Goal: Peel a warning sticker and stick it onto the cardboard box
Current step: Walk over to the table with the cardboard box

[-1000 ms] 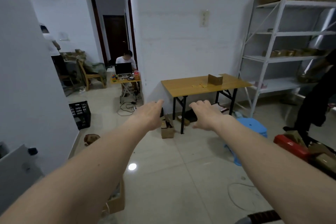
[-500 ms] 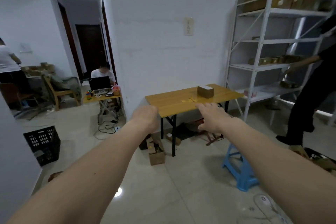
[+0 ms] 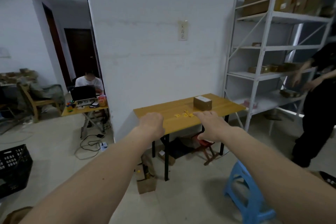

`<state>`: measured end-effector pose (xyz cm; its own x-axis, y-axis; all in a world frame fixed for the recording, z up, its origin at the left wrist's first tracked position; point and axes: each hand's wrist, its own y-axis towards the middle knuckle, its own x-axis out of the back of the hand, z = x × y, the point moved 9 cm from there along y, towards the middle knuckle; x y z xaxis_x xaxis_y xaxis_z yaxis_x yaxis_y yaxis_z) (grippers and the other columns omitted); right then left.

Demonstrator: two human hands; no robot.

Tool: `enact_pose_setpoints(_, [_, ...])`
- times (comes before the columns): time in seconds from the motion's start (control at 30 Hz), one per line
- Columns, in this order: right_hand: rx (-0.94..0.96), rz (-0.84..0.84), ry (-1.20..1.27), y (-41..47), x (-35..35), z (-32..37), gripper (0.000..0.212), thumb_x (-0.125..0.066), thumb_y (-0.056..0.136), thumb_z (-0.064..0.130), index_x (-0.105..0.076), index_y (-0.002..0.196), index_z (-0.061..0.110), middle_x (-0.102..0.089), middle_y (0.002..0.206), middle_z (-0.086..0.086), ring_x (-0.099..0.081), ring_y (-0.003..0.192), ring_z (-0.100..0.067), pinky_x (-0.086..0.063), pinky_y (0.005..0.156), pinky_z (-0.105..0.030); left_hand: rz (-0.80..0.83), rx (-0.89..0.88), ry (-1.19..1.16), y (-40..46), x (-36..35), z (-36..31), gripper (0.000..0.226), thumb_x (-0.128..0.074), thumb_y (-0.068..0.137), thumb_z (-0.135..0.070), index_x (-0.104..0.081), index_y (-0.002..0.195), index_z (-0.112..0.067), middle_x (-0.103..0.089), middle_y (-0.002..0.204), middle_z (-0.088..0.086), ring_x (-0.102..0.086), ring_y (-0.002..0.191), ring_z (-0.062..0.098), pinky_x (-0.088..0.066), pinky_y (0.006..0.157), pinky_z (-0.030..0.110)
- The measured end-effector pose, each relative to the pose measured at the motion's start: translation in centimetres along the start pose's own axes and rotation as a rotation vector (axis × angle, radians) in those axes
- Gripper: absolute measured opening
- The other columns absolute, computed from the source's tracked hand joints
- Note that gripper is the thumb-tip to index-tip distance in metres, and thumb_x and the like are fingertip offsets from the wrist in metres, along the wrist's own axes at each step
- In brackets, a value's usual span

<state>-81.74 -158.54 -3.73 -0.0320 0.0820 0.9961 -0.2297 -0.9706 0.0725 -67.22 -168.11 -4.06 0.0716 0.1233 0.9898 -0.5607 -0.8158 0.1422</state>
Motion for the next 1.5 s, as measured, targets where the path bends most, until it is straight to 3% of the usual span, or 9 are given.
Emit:
enact_pose_setpoints(0.2, [-0.014,0.003,-0.069,11.1,0.8,-7.6,0.091,-0.069,0.079,0.033,-0.013,0.15,0.022,-0.032,0.15,-0.008,-0.026,0.138,-0.031,-0.034,0.108,-0.046,-0.054,0.032,-0.066,13.2,-0.3,-2.5,0.031,-0.051,0.09,-0.021,-0.06,0.119,-0.011,-0.06,0.123,0.007,-0.058,0.102,0.024,-0.047,0.073,0.032])
enact_pose_setpoints(0.33, [-0.014,0.049,-0.063,18.3,-0.6,-10.7,0.09,-0.069,0.079,0.031,-0.014,0.149,0.022,-0.033,0.149,-0.009,-0.026,0.137,-0.033,-0.035,0.107,-0.047,-0.036,0.012,-0.057,19.4,-2.6,-3.9,0.031,-0.05,0.091,-0.021,-0.06,0.118,-0.011,-0.059,0.123,0.008,-0.058,0.11,0.028,-0.052,0.086,0.038])
enact_pose_setpoints(0.77, [0.065,0.122,-0.089,43.9,-5.0,-17.3,0.085,-0.071,0.079,0.034,-0.021,0.147,0.019,-0.034,0.148,-0.01,-0.03,0.136,-0.031,-0.034,0.108,-0.046,-0.03,0.015,-0.048,44.8,-8.0,0.6,0.032,-0.05,0.092,-0.024,-0.055,0.121,-0.013,-0.058,0.123,0.005,-0.057,0.11,0.025,-0.047,0.079,0.032])
enact_pose_setpoints(0.93, [0.095,0.049,-0.095,53.6,-3.7,-18.7,0.078,-0.068,0.081,0.032,-0.025,0.145,0.017,-0.041,0.144,-0.009,-0.036,0.132,-0.028,-0.037,0.106,-0.04,-0.06,0.004,-0.033,54.9,-7.5,1.8,0.032,-0.048,0.092,-0.022,-0.054,0.122,-0.012,-0.058,0.122,0.006,-0.056,0.111,0.025,-0.048,0.083,0.034])
enact_pose_setpoints(1.13, [0.092,0.031,-0.081,60.6,-6.0,-23.2,0.076,-0.069,0.079,0.03,-0.028,0.143,0.019,-0.026,0.152,-0.006,-0.025,0.139,-0.028,-0.032,0.108,-0.045,0.015,-0.04,-0.056,64.1,-11.6,-1.7,0.04,-0.051,0.091,-0.027,-0.05,0.128,-0.014,-0.057,0.127,0.005,-0.053,0.117,0.025,-0.046,0.089,0.035])
enact_pose_setpoints(1.27, [0.069,0.039,-0.051,65.7,-7.0,-27.9,0.078,-0.065,0.082,0.027,-0.023,0.146,0.022,-0.027,0.153,-0.005,-0.024,0.141,-0.026,-0.03,0.111,-0.043,0.004,-0.083,-0.094,70.3,-13.7,-4.8,0.04,-0.05,0.092,-0.027,-0.051,0.13,-0.016,-0.058,0.128,0.005,-0.054,0.117,0.025,-0.046,0.087,0.033])
enact_pose_setpoints(1.5, [0.119,0.086,0.06,73.9,-7.9,-36.2,0.069,-0.063,0.084,0.025,-0.028,0.143,0.023,-0.044,0.144,-0.003,-0.047,0.126,-0.027,-0.044,0.099,-0.042,0.038,-0.047,-0.157,81.4,-15.9,-11.1,0.038,-0.052,0.091,-0.031,-0.054,0.127,-0.019,-0.059,0.128,0.003,-0.055,0.115,0.024,-0.046,0.089,0.034])
